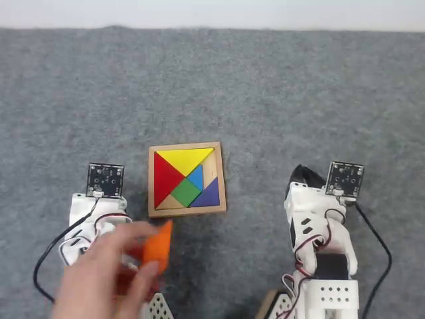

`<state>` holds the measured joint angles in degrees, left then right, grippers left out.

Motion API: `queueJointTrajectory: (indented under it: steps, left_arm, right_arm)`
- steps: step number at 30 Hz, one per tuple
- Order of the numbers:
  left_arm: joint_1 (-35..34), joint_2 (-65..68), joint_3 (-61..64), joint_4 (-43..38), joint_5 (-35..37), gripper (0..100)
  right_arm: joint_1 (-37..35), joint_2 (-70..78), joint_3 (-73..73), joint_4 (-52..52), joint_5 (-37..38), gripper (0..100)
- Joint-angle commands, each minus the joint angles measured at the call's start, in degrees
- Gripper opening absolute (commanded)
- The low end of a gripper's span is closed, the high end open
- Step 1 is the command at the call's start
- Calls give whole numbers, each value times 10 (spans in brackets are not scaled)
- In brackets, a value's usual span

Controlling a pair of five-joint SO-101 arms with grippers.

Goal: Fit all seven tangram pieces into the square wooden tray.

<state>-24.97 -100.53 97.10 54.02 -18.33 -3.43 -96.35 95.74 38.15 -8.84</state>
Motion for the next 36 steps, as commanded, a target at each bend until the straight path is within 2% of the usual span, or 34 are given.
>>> queueJointTrajectory:
  steps: [1, 4, 8, 30, 36]
  left_arm:
    - [0, -1, -5, -11, -2, 15]
    - [0, -1, -5, 29, -2, 15]
    - [0, -5, -5, 177, -4, 15]
    - [-2, -34, -6, 189, -3, 15]
    - [-2, -34, -6, 189, -3, 15]
  right_arm:
    - [-1, -7, 11, -12, -6, 13]
    - [-1, -7, 11, -12, -6, 13]
    - [-1, -7, 11, -12, -6, 13]
    - [-6, -12, 7, 7, 10, 13]
    - [-57, 49, -81, 100, -42, 17]
